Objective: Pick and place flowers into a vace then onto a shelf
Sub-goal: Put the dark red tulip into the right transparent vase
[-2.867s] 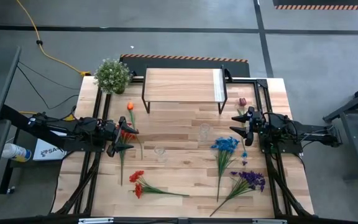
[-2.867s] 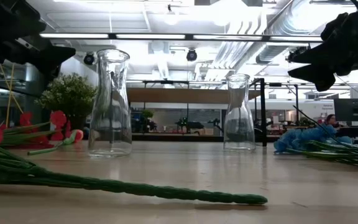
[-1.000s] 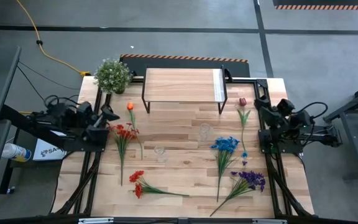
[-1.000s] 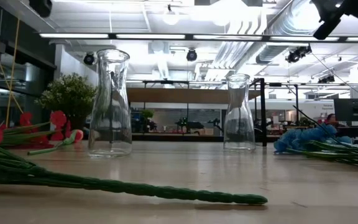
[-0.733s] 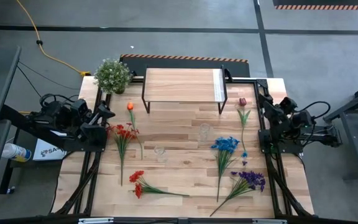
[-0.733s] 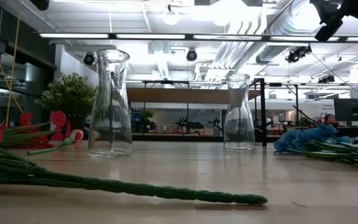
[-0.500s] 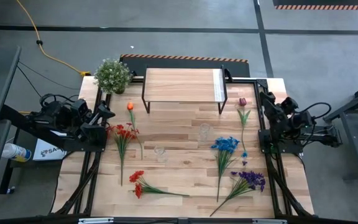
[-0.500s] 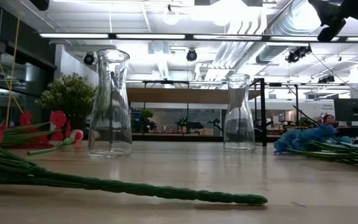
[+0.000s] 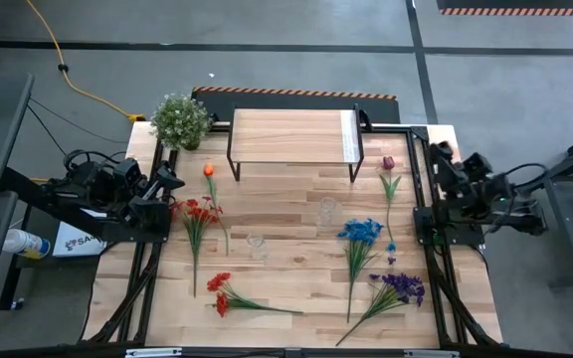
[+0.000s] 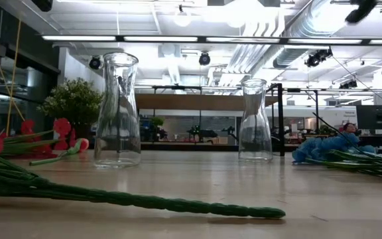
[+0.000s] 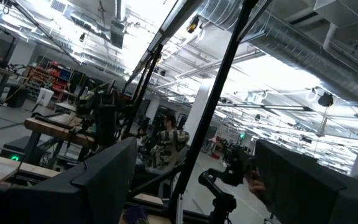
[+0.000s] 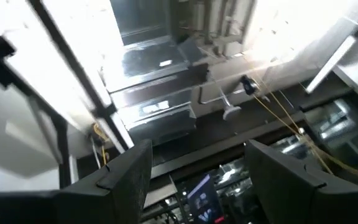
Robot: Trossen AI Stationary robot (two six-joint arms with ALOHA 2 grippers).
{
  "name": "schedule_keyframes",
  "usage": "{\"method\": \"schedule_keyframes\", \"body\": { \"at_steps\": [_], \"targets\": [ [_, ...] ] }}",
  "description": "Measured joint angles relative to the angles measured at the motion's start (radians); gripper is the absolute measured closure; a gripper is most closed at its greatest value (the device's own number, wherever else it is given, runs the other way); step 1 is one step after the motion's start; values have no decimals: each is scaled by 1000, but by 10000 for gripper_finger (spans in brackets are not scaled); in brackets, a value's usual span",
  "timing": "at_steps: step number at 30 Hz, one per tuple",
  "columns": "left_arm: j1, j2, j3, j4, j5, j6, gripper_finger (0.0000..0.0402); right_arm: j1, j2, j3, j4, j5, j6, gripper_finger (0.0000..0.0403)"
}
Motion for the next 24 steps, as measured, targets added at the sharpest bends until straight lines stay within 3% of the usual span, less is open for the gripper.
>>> {"method": "schedule_keyframes", "body": {
  "at_steps": [4,9,17,24],
  "targets": [
    [0,0,0,0,0,0,43,0,6,189,-320,-7,-90,155],
    [0,0,0,0,0,0,43,0,103,477,-860,121,-59,155],
    [0,0,0,0,0,1,43,0,365,830,-1529,325,175,155],
    [0,0,0,0,-4,3,43,0,564,965,-1980,371,512,155]
  ]
}}
